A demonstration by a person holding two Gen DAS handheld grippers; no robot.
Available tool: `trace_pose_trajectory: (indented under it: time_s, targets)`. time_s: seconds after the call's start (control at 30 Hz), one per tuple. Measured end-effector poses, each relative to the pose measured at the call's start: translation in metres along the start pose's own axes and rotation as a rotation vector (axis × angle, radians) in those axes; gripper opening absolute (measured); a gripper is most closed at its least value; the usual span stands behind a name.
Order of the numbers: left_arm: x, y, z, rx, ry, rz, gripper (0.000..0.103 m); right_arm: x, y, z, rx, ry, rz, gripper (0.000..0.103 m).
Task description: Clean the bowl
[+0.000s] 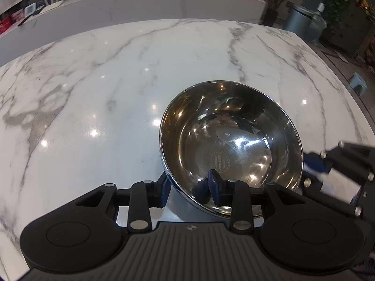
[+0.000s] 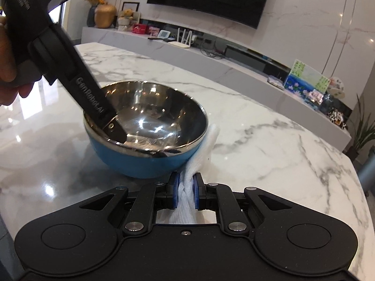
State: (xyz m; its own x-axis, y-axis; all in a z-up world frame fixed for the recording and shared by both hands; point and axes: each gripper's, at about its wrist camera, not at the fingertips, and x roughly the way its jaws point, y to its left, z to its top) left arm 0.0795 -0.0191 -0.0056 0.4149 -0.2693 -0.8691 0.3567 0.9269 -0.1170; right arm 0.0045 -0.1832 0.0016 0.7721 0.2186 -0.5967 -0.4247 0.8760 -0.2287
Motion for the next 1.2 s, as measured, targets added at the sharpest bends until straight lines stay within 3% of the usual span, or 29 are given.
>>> trace_pose_trajectory:
  time_s: [0.27, 0.57, 0.73, 0.87, 1.2]
  targets:
    - [0.002, 0.0, 0.004, 0.029, 0.004, -0.007, 0.032, -0.003, -0.008, 0.001, -0.025, -0.045, -0.013, 0.011]
    - [0.005, 0.001, 0.008, 0.054, -0.004, -0.011, 0.032, -0.009, 0.018, -0.017, -0.048, 0.016, 0.029, 0.011]
    - [0.007, 0.0, 0.01, 0.02, -0.002, 0.004, 0.034, -0.015, 0.031, -0.022, -0.067, 0.024, 0.061, 0.011]
    - [0.007, 0.004, 0.009, -0.071, 0.02, 0.01, 0.038, -0.016, 0.035, -0.023, -0.078, 0.025, 0.066, 0.011]
    - [0.004, 0.0, 0.001, -0.042, -0.018, 0.024, 0.04, -0.016, 0.027, -0.018, -0.098, -0.001, 0.022, 0.011]
